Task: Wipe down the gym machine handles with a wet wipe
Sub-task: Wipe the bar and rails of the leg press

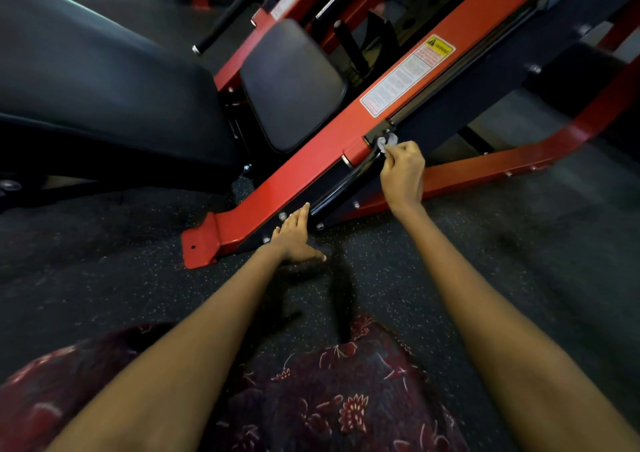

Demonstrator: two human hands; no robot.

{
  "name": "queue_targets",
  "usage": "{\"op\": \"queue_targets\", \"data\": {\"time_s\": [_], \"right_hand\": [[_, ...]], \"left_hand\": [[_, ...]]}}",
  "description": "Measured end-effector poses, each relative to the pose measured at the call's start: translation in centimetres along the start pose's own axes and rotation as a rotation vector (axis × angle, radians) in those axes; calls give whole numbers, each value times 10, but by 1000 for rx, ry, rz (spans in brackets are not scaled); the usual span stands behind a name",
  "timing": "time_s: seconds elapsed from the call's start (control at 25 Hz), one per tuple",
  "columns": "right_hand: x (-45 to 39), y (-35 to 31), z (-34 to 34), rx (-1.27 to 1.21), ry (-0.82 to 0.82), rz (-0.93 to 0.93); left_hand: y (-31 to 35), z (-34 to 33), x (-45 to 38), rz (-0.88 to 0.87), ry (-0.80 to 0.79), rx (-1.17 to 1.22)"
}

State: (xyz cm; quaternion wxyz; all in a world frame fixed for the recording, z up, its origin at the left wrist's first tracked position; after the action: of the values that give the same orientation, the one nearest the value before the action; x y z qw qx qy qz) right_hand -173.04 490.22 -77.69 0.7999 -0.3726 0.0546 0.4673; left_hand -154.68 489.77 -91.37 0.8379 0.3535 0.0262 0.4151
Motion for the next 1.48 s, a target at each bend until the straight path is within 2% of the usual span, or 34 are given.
{"op": "queue_targets", "data": {"time_s": [0.12,0.32,0.48,0.6,0.84,0.92,1.0,1.08,1.28,1.36,1.48], "right_hand": [[-13,-2,-2,42,-37,-36],[1,-14,-8,158,-23,134],[-6,-9,-10,140,-27,142],[-5,-6,-11,85,-31,69],[-6,-21,-7,155,-157,-147],[-7,-27,-3,144,-263,-246],[-6,-33,4,89,-436,-397],[11,-59,23,15,-606,-489],[63,-167,114,-75,-853,-481],[74,-199,155,-40,-891,-481],[79,-238,216,3,-863,-464]], "left_hand": [[3,7,3,-13,-70,3],[0,3,-2,-8,-136,-147],[0,-5,-1,-38,39,-255],[-2,-3,4,-49,88,-232],[6,17,19,57,-182,-25],[13,29,41,92,-264,-93],[24,45,73,118,-293,-126],[40,66,116,166,-298,-118],[104,144,203,218,-288,-117],[134,180,230,215,-270,-116],[175,236,268,196,-215,-107]]}}
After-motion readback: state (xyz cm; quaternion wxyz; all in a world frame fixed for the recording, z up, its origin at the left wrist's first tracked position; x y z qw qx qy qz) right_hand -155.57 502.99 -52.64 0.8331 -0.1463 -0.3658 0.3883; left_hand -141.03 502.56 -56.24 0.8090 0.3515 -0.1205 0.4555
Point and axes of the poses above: each hand's wrist, its own x-axis away from the middle knuckle, its own z-axis out of the back of the hand, y = z × x, the point moved 6 cm from there along -x, towards the middle knuckle, and after that the axes turned 11 degrees about -z, right-handed, at the moved point
